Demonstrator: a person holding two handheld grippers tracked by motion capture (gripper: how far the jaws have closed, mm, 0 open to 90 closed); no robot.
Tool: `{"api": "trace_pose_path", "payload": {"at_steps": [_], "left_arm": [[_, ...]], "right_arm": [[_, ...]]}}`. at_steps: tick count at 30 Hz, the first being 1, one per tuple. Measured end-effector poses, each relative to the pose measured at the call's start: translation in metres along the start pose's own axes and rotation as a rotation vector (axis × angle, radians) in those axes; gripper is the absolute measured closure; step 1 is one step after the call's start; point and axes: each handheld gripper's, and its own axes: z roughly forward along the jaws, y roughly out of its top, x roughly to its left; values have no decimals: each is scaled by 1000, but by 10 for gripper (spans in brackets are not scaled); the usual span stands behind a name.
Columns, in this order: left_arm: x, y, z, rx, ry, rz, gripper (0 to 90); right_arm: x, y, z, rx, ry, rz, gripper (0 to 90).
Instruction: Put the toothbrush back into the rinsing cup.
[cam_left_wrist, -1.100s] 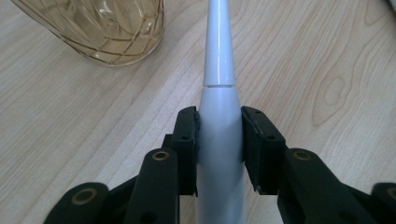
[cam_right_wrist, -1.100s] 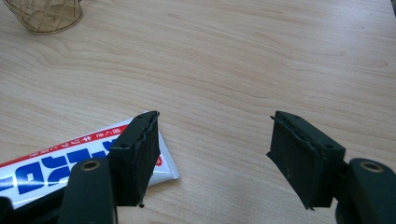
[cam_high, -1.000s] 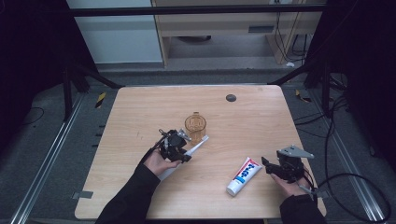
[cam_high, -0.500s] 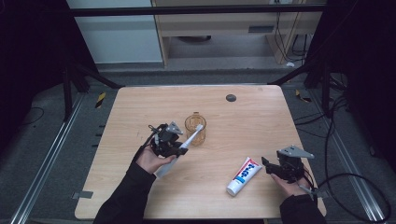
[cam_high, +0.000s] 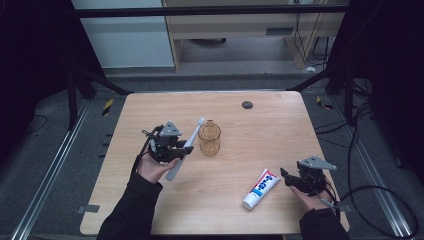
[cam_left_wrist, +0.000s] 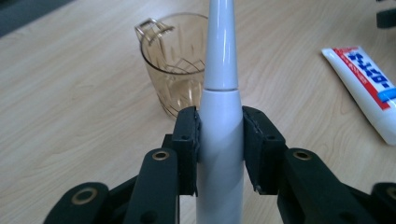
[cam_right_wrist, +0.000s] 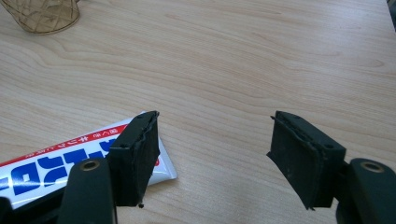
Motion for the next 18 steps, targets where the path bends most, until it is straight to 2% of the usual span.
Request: {"api": "trace_pose_path", "payload": {"at_steps": [5, 6, 9, 13, 14, 18], "left_arm": [[1, 0, -9, -77, 55, -15, 673], [2, 0, -13, -108, 77, -23, 673], [3, 0, -16, -136, 94, -36, 673], [5, 0, -21, -181, 140, -52, 673], [6, -1, -23, -203, 165, -57, 673], [9, 0, -26, -236, 187, -70, 673]], "right_arm": [[0, 0, 0, -2, -1, 4, 324], [0, 0, 0, -2, -1, 4, 324], [0, 0, 0, -3, 0, 5, 324], [0, 0, 0, -2, -2, 5, 323], [1, 0, 0, -1, 1, 9, 323], [0, 0, 1, 0, -5, 1, 322]]}}
